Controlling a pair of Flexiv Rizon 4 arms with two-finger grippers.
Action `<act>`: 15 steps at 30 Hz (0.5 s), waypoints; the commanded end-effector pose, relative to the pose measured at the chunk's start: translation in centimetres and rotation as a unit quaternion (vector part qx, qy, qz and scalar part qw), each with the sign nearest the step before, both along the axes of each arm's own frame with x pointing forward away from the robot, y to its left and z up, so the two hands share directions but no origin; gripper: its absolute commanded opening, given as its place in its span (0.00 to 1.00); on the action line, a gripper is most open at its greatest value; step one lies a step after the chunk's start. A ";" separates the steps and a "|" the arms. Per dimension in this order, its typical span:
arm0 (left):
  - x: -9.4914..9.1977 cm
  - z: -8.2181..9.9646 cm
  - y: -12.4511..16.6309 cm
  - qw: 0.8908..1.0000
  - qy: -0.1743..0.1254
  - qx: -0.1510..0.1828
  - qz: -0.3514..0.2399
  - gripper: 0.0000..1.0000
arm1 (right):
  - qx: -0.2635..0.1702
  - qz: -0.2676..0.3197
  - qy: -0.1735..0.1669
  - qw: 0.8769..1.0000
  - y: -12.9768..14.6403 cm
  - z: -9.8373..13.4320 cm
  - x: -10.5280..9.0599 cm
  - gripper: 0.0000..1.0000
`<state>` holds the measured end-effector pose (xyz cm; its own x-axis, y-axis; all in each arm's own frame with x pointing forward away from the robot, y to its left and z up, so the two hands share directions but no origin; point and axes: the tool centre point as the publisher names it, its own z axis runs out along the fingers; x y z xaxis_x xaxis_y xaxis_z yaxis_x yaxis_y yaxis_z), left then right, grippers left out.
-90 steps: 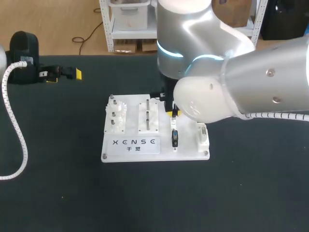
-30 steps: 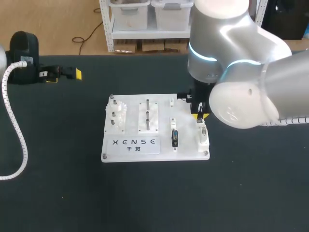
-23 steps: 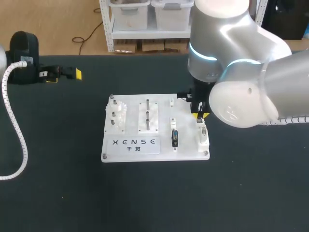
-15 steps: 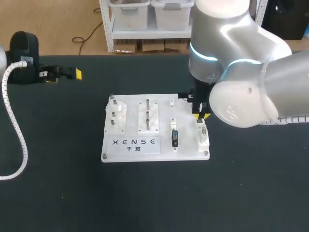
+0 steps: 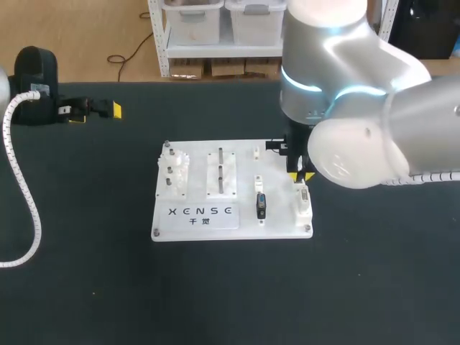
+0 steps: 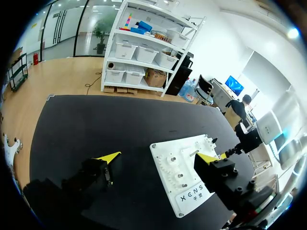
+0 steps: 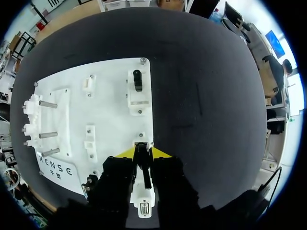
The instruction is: Insert the USB connector, Ethernet cable, and multi-pin plug into their matching sockets one by one.
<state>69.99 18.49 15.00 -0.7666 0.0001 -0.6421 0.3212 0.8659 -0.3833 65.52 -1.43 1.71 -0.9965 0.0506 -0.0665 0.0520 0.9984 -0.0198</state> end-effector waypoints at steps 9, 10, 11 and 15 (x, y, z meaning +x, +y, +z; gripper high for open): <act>0.0 0.0 0.0 1.000 0.000 0.000 0.000 1.00 | -0.014 -0.036 0.041 0.998 -1.2 -2.8 0.2 0.00; 0.0 0.0 0.0 1.000 0.000 0.000 0.000 1.00 | -0.015 -0.038 0.042 0.998 -1.2 -2.8 0.3 0.00; 0.0 0.0 0.0 1.000 0.000 0.000 0.000 1.00 | -0.015 -0.038 0.043 0.998 -1.2 -2.9 0.4 0.00; 0.0 0.0 0.0 1.000 0.000 0.000 0.000 1.00 | -0.013 -0.038 0.043 0.998 -1.0 -2.7 0.7 0.00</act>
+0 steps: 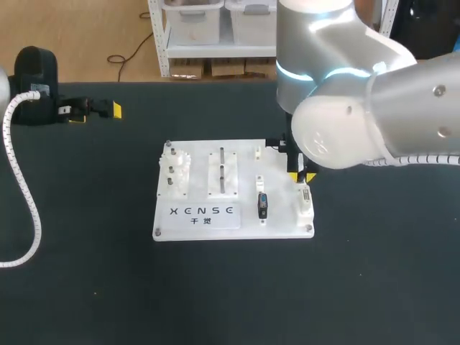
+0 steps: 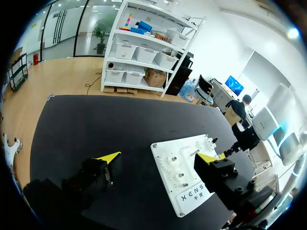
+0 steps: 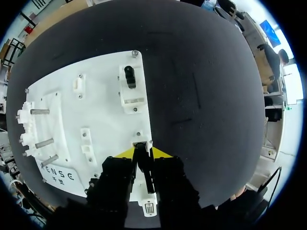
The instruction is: Insert the USB connector, Ethernet cable, and multi-pin plug into their matching sockets one by one.
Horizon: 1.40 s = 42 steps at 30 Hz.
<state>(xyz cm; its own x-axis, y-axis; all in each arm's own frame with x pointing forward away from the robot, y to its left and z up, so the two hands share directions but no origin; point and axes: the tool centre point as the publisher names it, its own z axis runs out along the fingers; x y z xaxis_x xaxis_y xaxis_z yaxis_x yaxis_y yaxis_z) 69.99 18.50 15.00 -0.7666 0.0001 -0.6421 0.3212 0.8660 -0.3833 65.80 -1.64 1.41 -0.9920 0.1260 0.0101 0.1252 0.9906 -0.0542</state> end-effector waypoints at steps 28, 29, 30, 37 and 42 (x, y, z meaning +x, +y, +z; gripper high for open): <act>0.0 0.0 0.0 1.000 0.000 0.000 0.000 1.00 | 0.002 0.015 -0.040 0.999 0.3 2.1 0.3 1.00; 0.0 0.0 0.0 1.000 0.000 0.000 0.000 1.00 | 0.005 0.019 -0.046 0.999 0.6 2.8 0.2 1.00; 0.0 0.0 0.0 1.000 0.000 0.000 0.000 1.00 | 0.007 0.023 -0.052 0.998 0.9 3.2 0.1 1.00; 0.0 0.0 0.0 1.000 0.000 0.000 0.000 1.00 | 0.009 0.049 -0.062 0.997 3.7 4.7 -1.4 1.00; 0.0 0.0 0.0 1.000 0.000 0.000 0.000 1.00 | 0.005 0.074 -0.054 0.996 6.3 4.6 -3.0 1.00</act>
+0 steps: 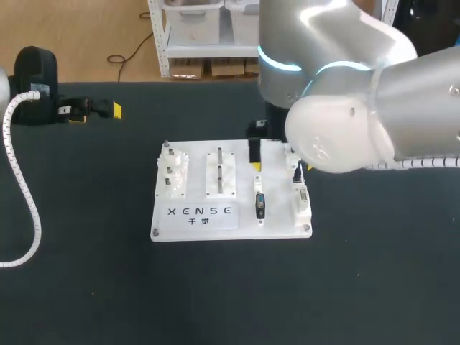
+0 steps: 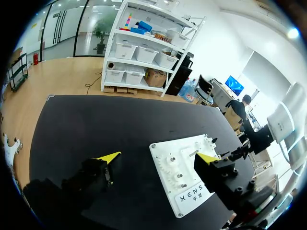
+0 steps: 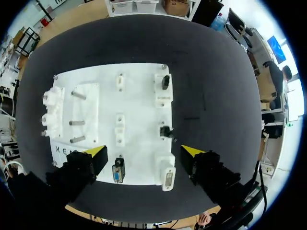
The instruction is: Insert the USB connector, Ethernet cable, and multi-pin plug into their matching sockets one by one.
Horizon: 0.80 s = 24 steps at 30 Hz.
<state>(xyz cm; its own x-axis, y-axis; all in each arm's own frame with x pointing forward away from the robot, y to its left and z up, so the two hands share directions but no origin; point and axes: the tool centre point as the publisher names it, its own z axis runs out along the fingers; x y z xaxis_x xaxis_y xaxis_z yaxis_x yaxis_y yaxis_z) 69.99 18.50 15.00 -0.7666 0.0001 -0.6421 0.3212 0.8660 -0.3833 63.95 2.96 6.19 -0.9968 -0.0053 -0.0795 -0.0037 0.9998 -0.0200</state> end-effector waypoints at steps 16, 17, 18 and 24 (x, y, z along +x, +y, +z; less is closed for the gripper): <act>0.0 0.0 0.0 1.000 0.000 0.000 0.000 1.00 | 0.015 0.006 0.033 0.999 3.9 -3.3 -3.2 1.00; 0.0 0.0 0.0 1.000 0.000 0.000 0.000 1.00 | 0.015 0.007 0.034 0.999 4.0 -3.4 -3.2 1.00; 0.0 0.0 0.0 1.000 0.000 0.000 0.000 1.00 | 0.016 0.008 0.034 0.999 4.1 -3.5 -3.3 1.00; 0.0 0.0 0.0 1.000 0.000 0.000 0.000 1.00 | 0.021 0.013 0.031 0.999 4.5 -3.8 -4.0 1.00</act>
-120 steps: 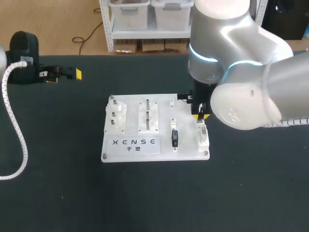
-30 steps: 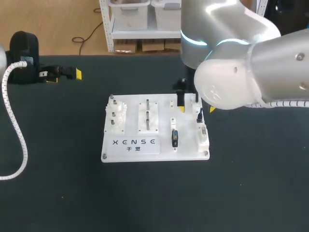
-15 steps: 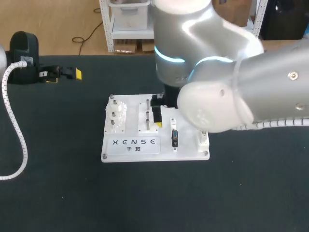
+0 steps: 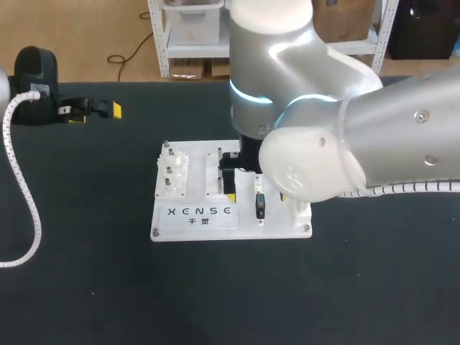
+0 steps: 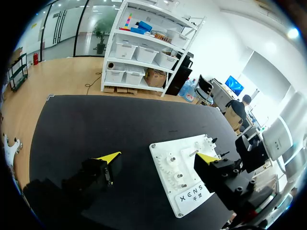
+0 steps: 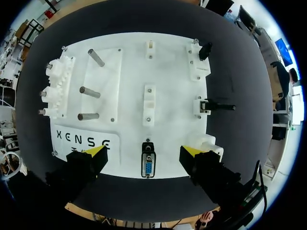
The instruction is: Insert the USB connector, Ethernet cable, and multi-pin plug into their matching sockets one by one.
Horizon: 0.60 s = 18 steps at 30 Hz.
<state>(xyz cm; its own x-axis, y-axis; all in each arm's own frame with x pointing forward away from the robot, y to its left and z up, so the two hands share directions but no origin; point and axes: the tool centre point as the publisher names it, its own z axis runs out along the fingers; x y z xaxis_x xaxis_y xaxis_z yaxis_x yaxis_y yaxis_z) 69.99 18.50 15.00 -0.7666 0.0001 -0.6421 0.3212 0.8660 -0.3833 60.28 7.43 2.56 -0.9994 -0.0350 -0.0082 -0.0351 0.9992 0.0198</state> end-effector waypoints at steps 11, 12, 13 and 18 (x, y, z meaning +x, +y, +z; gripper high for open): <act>0.0 0.0 0.0 1.000 0.000 0.000 0.000 1.00 | 0.005 -0.008 -0.005 1.000 0.0 -0.2 -0.3 1.00; 0.0 0.0 0.0 1.000 0.000 0.000 0.000 1.00 | 0.005 -0.008 -0.005 1.000 0.0 -0.2 -0.3 1.00; 0.0 0.0 0.0 1.000 0.000 0.000 0.000 1.00 | 0.005 -0.008 -0.005 1.000 0.0 -0.2 -0.3 1.00; 0.0 0.0 0.0 1.000 0.000 0.000 0.000 1.00 | 0.005 -0.008 -0.005 1.000 0.0 -0.2 -0.3 1.00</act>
